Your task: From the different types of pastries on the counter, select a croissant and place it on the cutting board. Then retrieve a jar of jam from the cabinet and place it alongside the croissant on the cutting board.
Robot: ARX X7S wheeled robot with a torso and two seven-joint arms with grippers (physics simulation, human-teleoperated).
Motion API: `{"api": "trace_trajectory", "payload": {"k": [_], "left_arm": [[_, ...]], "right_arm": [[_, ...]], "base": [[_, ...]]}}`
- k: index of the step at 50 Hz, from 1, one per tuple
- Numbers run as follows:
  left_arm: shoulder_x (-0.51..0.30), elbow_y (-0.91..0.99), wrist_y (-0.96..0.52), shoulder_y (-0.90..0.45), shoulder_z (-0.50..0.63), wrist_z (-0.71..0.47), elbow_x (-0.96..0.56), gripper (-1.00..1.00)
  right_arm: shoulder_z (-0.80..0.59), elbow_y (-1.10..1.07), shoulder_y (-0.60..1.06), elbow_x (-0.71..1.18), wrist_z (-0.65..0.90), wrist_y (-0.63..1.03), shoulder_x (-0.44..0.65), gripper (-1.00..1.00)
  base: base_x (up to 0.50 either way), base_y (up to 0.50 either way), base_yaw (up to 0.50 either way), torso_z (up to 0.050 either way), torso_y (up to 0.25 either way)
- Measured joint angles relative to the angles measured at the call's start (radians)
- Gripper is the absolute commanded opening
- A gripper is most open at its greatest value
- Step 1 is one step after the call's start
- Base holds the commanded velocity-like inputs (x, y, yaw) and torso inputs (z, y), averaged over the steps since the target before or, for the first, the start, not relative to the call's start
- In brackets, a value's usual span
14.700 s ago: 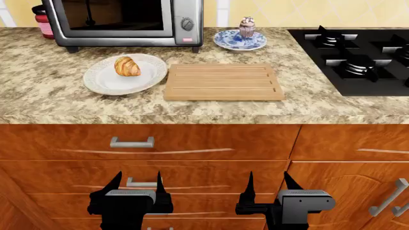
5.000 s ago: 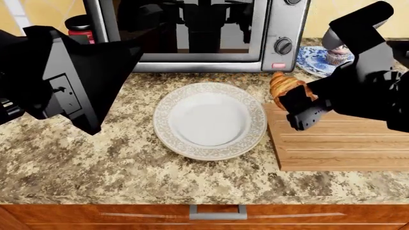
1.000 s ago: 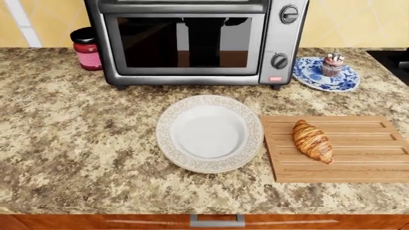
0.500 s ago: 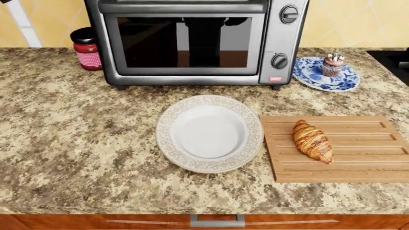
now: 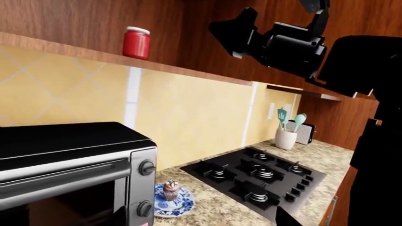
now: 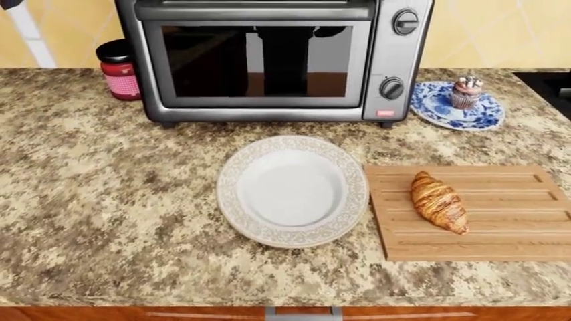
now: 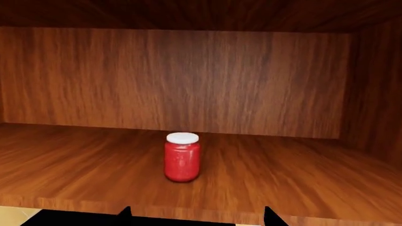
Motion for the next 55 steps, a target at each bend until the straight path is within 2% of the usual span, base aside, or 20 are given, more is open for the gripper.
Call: {"api": "trace_trajectory", "payload": {"k": [55], "left_arm": [[-0.018,0.012,0.001,-0.007,0.006,0.015,-0.008,1.0]], "right_arm": [[0.0,0.0,0.0,0.0,0.0,0.0,0.0,1.0]], "base": [[0.1,0.02,0.0,0.0,0.0]]}}
